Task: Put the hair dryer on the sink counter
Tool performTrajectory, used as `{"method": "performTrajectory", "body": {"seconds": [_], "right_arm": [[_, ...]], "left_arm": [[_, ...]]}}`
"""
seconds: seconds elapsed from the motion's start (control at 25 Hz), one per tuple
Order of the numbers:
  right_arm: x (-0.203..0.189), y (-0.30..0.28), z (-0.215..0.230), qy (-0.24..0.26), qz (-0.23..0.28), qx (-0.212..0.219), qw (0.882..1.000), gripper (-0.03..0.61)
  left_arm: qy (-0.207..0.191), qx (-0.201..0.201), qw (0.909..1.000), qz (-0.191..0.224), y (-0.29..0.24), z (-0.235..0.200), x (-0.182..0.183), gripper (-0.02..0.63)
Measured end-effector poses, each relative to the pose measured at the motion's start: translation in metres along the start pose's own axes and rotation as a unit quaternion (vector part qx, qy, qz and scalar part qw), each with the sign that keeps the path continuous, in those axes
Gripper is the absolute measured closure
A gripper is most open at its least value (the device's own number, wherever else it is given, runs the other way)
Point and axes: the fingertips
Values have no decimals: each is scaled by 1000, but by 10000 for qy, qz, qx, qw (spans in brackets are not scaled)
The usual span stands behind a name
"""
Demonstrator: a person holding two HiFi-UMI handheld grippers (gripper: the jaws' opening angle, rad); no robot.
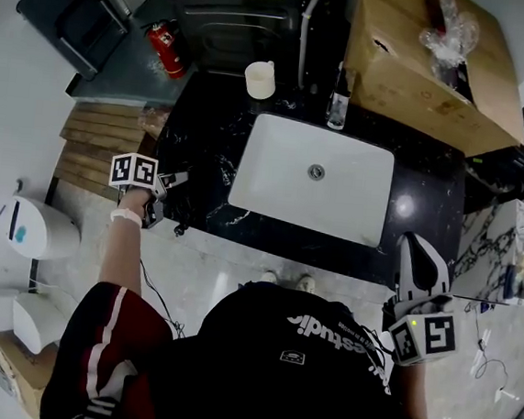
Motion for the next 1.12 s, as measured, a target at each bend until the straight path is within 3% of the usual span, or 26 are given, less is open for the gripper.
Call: {"method": "performTrajectory", "body": {"seconds": [0.2,0.4,0.56,0.68,0.8,0.92,1.0,1.12], "right_arm": [[-3,5,5,96,-132,-122,9998,538],[-2,10,12,143,-132,-227,9996,538],[2,16,19,141,-56,-317,9994,538],[6,19,25,173,-9,-367,9992,538],[10,21,31,187,30,-404,9990,538],[13,20,34,220,68,-408,9989,538],[18,18,34,250,118,-373,9989,538],[34,13,33,354,214,-289,9987,538]], "left_arm": [[-144,-129,9998,43,-14,26,8,371],[-609,138,9978,204,-8,28,8,381],[-1236,442,9891,663,13,38,14,390],[-1673,27,9779,1255,36,76,24,399],[-2022,-762,9536,2097,69,131,40,420],[-2443,-1167,9213,2791,103,186,51,425],[-2697,-1409,8971,3205,128,224,56,442],[-3150,-1775,8523,3780,163,277,57,482]]}}
Point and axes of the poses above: the fingertips, and each gripper's own axes: y backward along the fingers, z to its right, x out of its top, and after that the axes turned 10 degrees about x, right-handed
